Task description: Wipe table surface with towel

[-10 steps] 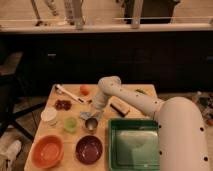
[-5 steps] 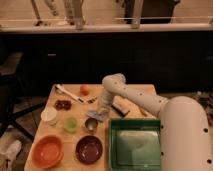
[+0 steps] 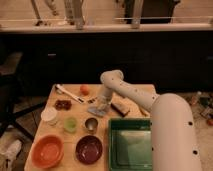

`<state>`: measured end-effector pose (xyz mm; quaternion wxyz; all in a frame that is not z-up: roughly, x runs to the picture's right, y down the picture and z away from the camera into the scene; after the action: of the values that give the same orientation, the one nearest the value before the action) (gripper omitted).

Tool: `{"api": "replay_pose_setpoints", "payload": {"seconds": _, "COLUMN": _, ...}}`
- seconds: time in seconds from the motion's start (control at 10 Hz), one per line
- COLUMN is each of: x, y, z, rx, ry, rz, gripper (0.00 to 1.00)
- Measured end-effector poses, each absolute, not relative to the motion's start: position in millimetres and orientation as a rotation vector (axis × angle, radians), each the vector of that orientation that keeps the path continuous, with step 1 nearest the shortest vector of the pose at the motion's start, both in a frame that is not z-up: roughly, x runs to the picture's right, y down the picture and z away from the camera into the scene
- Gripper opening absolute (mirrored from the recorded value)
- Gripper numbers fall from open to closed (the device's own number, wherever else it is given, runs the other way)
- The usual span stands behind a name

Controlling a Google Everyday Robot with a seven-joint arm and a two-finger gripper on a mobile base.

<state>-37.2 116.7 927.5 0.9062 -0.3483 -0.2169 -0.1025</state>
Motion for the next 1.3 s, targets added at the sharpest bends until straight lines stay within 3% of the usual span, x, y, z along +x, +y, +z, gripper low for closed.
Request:
{"api": "replay_pose_setpoints", "payload": {"seconds": 0.4, "x": -78.7, "y": 111.6, "z": 913.7, "rx": -0.694, "ry": -0.52, "rz": -0.296, "gripper": 0.0}}
{"api": "replay_pose_setpoints", "payload": {"seconds": 0.7, "x": -94.6, "y": 131.4, "z": 890.7, "rx": -0.712, "ry": -0.568, "rz": -0.35, "gripper": 0.0}}
{"api": "replay_pose_setpoints", "payload": {"seconds": 1.3, "x": -47.0, "y": 170.8, "z": 882.9, "rx": -0.793, "ry": -0.516, "rz": -0.302, "gripper": 0.0}}
